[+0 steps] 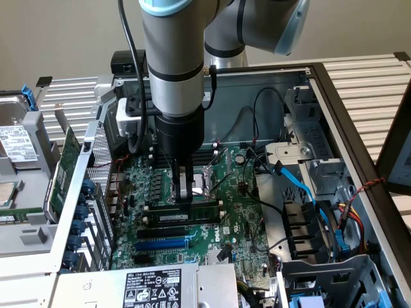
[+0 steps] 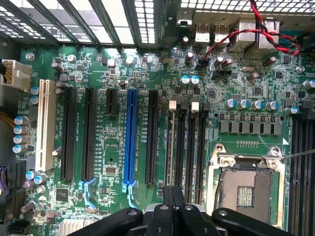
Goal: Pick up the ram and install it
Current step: 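Press down the ram until it locks into place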
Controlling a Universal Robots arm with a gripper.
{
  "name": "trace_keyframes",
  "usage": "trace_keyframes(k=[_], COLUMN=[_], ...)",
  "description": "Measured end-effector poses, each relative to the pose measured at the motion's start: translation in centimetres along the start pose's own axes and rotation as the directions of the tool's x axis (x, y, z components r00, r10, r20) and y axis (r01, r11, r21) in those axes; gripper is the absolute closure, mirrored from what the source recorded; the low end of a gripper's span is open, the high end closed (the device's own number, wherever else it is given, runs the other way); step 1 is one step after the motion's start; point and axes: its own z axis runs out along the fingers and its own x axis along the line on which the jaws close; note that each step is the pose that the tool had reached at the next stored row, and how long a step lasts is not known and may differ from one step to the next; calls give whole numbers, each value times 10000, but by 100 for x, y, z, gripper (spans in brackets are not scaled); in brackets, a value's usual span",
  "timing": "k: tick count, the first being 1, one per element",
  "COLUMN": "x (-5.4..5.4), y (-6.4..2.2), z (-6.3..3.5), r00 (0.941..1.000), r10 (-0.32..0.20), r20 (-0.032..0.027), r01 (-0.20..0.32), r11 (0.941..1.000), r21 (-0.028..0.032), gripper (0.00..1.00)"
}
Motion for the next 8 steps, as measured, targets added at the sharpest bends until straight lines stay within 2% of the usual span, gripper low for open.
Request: trace_keyframes(k=[6, 8], x=[0, -2], y=[0, -1], z=[11, -17], r00=[10000, 10000], r10=[1, 1], r20=[1, 21], r01=[-1, -1], r11=[10000, 10000], r21=[-6, -10], gripper=[89, 89])
